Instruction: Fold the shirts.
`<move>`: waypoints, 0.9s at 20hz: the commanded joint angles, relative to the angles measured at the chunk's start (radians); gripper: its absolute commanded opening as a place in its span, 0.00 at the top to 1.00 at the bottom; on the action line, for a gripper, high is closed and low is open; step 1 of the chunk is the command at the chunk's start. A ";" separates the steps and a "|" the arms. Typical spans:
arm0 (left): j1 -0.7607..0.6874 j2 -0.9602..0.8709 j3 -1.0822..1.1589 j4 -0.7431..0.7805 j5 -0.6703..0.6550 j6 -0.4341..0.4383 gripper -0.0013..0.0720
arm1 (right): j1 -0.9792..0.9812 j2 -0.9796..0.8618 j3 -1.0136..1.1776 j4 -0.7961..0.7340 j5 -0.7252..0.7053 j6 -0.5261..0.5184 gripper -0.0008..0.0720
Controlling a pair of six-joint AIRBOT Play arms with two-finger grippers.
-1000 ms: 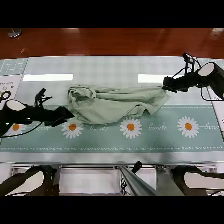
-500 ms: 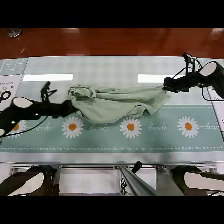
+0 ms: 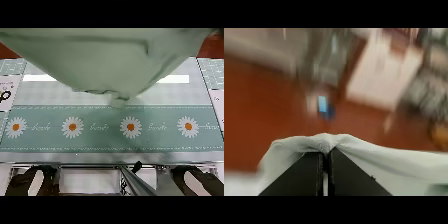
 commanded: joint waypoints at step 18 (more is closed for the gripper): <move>0.126 0.149 0.131 0.241 -0.848 -0.360 0.95 | -0.007 0.000 0.264 -0.398 0.622 0.075 0.95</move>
